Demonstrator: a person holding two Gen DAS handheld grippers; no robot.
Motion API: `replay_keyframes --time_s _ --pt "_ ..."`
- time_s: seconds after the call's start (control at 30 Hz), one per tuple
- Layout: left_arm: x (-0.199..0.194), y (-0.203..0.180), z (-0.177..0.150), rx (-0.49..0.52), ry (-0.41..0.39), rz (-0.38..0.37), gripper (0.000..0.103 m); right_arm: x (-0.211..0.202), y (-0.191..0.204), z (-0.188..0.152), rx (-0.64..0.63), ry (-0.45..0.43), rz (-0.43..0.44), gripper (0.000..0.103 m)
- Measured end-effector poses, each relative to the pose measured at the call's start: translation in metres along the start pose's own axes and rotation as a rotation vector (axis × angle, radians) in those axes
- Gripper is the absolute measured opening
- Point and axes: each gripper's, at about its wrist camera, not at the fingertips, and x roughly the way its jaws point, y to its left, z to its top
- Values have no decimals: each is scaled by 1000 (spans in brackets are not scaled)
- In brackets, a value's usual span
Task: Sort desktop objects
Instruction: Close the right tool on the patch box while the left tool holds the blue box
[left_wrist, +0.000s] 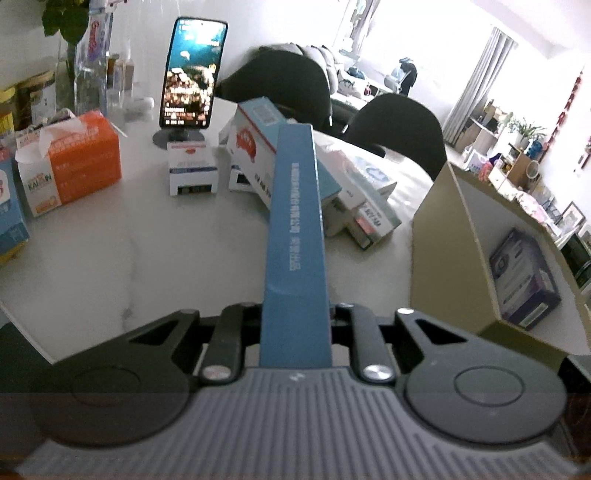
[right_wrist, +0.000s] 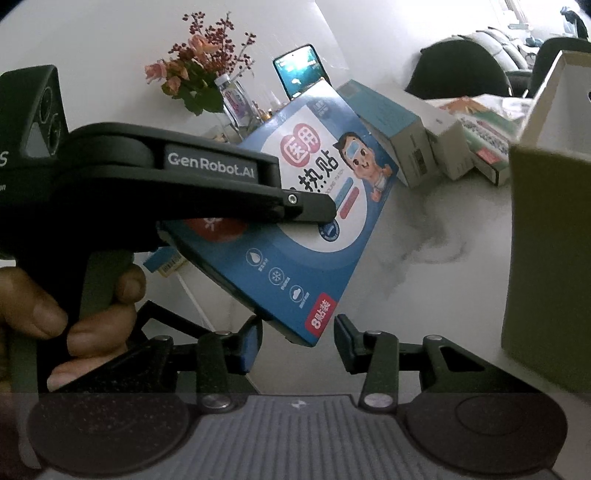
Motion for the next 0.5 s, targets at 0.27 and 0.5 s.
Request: replay_keyframes --time_s 0.27,0.5 --pt "-20 -6 10 7 -56 -18 17 -15 12 10 -42 -62 -2 45" --pt "-30 -11 17 8 -89 -31 17 -26 17 17 -60 -97 3 45"
